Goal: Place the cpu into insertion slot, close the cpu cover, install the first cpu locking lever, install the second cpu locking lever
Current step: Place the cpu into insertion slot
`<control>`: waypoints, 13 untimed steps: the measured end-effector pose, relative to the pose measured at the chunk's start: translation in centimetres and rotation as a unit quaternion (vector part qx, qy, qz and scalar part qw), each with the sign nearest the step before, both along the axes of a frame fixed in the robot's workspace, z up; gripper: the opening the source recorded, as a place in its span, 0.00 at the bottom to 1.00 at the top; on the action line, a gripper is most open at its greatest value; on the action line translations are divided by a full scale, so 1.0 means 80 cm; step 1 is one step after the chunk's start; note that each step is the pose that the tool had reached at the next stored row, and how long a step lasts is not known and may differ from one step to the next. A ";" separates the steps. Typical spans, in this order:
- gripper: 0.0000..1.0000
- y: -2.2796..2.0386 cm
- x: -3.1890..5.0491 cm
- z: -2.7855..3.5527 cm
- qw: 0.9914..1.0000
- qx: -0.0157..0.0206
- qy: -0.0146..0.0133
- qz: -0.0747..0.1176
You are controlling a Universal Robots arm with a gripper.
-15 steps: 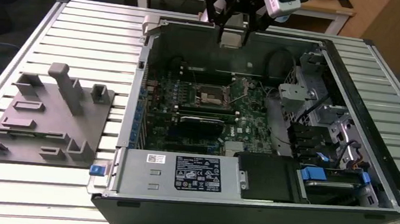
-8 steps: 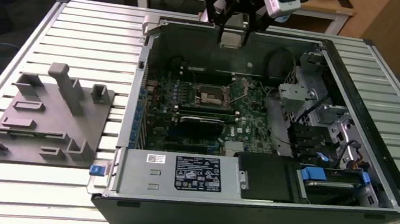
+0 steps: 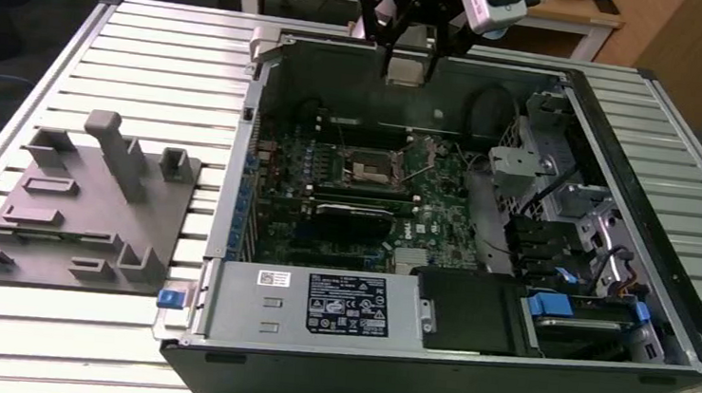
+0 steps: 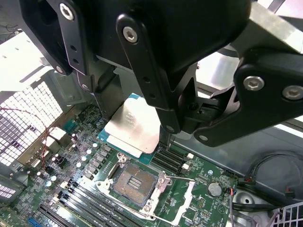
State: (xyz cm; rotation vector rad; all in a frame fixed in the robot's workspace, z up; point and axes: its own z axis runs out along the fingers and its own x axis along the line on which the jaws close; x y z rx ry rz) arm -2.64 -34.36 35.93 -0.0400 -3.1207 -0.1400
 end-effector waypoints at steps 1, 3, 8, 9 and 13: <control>0.54 0.0000 0.000 0.0000 1.000 0.000 0.000 0.000; 0.54 0.0000 0.000 -0.0005 1.000 0.000 0.000 0.000; 0.54 0.0000 0.000 -0.0011 1.000 0.000 0.000 0.000; 0.54 0.0000 0.000 -0.0012 1.000 0.000 0.000 0.000; 0.54 0.0000 0.000 -0.0026 1.000 0.000 0.000 0.000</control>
